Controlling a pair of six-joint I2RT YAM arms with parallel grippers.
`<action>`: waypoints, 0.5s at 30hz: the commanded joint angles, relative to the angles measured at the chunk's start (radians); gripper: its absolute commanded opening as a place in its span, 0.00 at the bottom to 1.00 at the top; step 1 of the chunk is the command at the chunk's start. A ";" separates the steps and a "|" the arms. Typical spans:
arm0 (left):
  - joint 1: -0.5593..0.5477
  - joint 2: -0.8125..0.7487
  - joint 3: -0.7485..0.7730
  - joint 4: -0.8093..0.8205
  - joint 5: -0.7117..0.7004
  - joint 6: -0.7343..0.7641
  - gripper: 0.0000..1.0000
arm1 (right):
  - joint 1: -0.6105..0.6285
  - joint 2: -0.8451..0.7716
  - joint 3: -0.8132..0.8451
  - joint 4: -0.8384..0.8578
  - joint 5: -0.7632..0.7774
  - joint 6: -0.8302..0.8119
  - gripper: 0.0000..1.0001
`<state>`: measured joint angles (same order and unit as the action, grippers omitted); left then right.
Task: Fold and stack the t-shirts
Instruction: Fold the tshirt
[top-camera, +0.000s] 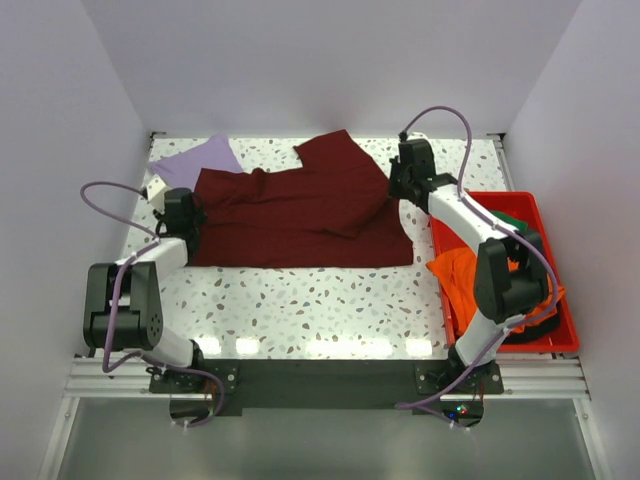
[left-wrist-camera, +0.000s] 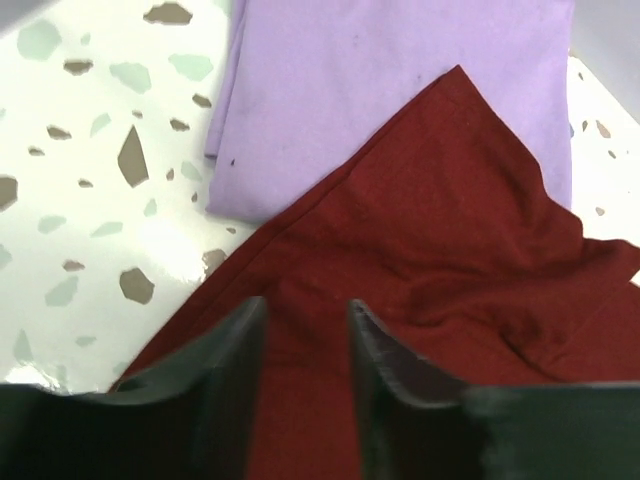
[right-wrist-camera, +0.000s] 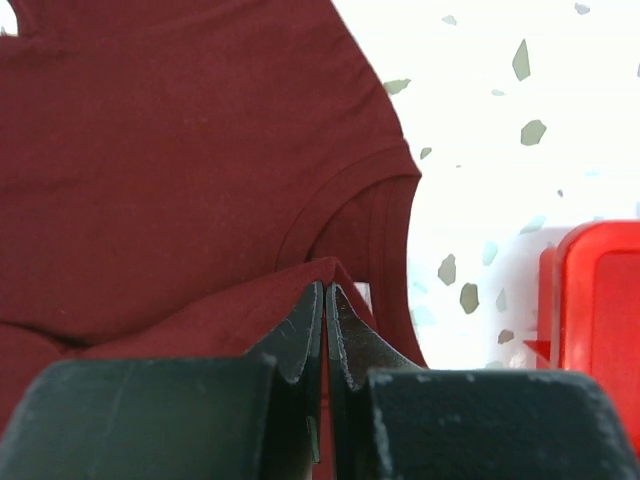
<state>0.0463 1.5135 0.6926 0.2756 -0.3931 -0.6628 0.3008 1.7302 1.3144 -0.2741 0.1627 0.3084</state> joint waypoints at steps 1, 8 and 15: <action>0.009 -0.016 0.045 -0.015 -0.030 0.032 0.50 | -0.005 0.009 0.097 0.010 0.055 -0.037 0.00; -0.086 -0.116 -0.014 0.034 -0.041 0.095 0.97 | -0.005 0.126 0.285 -0.096 0.075 -0.071 0.49; -0.175 -0.121 -0.054 0.117 0.066 0.135 1.00 | 0.041 -0.001 -0.004 0.061 -0.089 -0.022 0.58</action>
<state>-0.1230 1.4033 0.6586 0.3122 -0.3725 -0.5709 0.3073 1.7920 1.4101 -0.2737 0.1638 0.2672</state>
